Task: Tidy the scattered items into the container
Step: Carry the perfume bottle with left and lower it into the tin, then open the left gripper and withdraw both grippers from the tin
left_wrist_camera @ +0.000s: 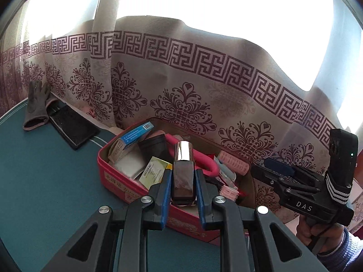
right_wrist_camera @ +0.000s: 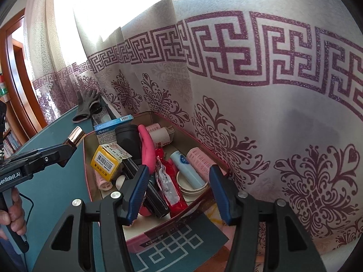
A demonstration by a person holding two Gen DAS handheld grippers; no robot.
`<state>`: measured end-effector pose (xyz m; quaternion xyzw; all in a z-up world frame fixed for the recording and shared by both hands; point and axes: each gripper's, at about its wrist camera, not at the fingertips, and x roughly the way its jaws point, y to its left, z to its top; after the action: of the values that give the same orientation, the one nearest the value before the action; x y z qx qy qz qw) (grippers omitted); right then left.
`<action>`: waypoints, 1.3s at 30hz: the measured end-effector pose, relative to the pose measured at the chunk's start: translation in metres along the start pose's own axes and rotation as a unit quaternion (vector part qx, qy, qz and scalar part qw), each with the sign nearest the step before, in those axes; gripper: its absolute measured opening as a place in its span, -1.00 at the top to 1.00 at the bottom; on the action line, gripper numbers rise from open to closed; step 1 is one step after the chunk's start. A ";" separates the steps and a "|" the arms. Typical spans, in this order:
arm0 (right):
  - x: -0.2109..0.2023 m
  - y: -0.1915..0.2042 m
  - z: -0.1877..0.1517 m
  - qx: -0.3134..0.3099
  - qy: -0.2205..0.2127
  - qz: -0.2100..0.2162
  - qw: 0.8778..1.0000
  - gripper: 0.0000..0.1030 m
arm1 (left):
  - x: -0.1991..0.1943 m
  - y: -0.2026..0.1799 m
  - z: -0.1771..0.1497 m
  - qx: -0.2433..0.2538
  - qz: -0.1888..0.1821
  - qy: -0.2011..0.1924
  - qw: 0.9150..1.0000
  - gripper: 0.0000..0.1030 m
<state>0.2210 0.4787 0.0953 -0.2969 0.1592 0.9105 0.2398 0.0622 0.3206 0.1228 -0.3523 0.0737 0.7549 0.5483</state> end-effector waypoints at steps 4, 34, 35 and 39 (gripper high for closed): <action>-0.001 -0.008 -0.002 0.000 -0.003 0.003 1.000 -0.15 | 0.022 -0.016 0.005 0.004 -0.008 0.013 1.000 0.59; -0.020 0.018 -0.018 -0.064 0.049 0.013 0.997 -0.93 | -0.012 -0.006 -0.011 0.008 0.185 -0.023 0.982 -0.99; -0.023 0.022 -0.021 -0.072 0.048 0.008 0.996 -0.99 | -0.013 -0.007 -0.012 0.013 0.196 -0.022 0.980 -0.99; -0.036 0.032 -0.027 -0.094 0.049 -0.006 0.994 -0.99 | -0.018 -0.009 -0.016 0.011 0.195 -0.015 0.981 -0.99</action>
<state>0.2417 0.4277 0.1011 -0.3631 0.0829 0.9045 0.2079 0.0805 0.3021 0.1243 -0.3141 0.1415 0.8517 0.3950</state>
